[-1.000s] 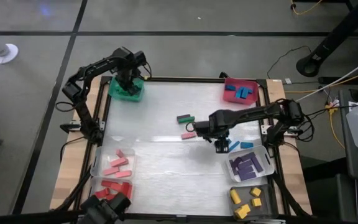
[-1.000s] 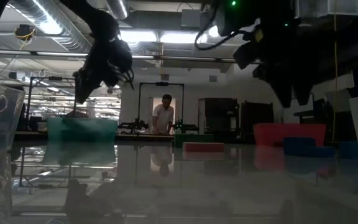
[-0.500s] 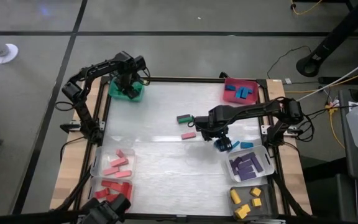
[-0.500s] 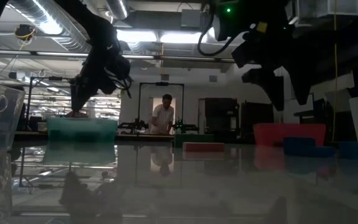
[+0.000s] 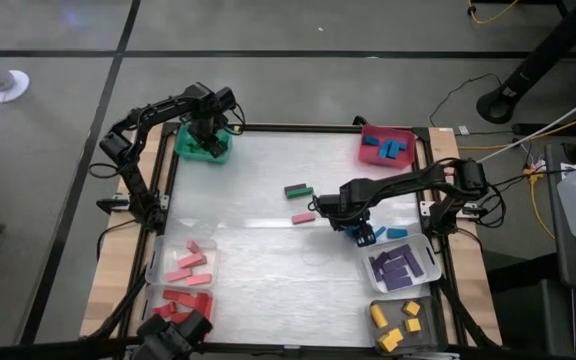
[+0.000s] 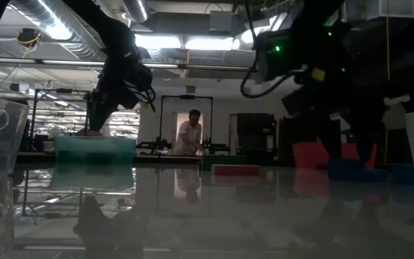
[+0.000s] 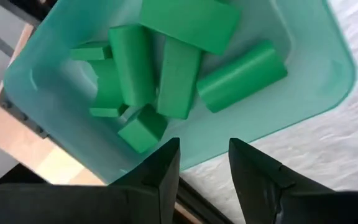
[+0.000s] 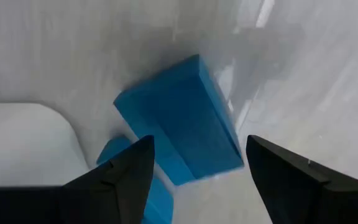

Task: Sort blocks
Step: Put the blue block into the pink bin

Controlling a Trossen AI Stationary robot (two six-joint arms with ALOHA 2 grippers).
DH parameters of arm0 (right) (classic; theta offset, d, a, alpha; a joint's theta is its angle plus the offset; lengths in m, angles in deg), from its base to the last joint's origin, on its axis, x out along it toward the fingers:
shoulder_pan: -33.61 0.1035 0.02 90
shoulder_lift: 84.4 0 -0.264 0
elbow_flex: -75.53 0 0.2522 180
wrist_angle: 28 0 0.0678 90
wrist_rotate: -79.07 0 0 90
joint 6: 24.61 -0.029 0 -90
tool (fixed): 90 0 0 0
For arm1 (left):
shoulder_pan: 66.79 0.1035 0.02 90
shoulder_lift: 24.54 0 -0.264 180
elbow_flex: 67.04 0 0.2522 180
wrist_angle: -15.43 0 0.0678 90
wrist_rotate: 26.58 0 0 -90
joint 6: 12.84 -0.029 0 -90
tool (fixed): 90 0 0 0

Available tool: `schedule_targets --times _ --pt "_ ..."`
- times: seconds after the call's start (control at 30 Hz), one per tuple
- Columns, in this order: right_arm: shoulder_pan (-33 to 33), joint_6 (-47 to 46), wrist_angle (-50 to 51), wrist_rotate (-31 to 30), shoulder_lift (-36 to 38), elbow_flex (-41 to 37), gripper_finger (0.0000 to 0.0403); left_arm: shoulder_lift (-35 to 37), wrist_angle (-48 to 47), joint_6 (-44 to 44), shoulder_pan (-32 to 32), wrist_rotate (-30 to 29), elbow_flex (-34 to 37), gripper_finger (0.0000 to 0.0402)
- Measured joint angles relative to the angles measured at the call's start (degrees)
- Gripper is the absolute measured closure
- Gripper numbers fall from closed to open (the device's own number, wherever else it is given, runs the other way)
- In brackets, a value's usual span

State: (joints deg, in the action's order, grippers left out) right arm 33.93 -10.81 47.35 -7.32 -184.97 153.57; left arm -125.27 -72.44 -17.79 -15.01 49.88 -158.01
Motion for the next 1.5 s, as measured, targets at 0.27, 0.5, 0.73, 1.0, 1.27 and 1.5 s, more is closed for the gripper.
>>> schedule_targets --times 0.27,0.5,0.73,1.0,1.27,1.5 --pt "-0.73 0.17 -4.75 -1.42 0.24 -4.6 0.0178 2.2 2.33 -1.08 -2.37 5.72 -0.5 0.0276" --pt "-3.68 0.17 -4.68 -2.56 0.0 -3.23 0.0278 8.23 7.5 0.71 -8.1 11.6 -1.31 0.0277" --pt "-7.16 0.45 0.8 -2.55 -0.09 1.43 0.0278 11.02 13.52 9.9 -16.6 16.24 -1.31 0.0277" --pt "-13.23 8.89 11.42 -5.92 -0.09 10.39 0.027 10.93 26.46 14.46 -27.65 17.24 0.44 0.0277" --pt "-24.85 14.35 15.6 -14.19 -0.07 14.79 0.027 10.93 35.83 16.16 -35.48 17.24 1.79 0.0277" --pt "-38.27 15.19 16.95 -16.15 -0.05 14.9 0.0267 10.5 41.14 18.51 -39.58 17.21 1.84 0.0277"
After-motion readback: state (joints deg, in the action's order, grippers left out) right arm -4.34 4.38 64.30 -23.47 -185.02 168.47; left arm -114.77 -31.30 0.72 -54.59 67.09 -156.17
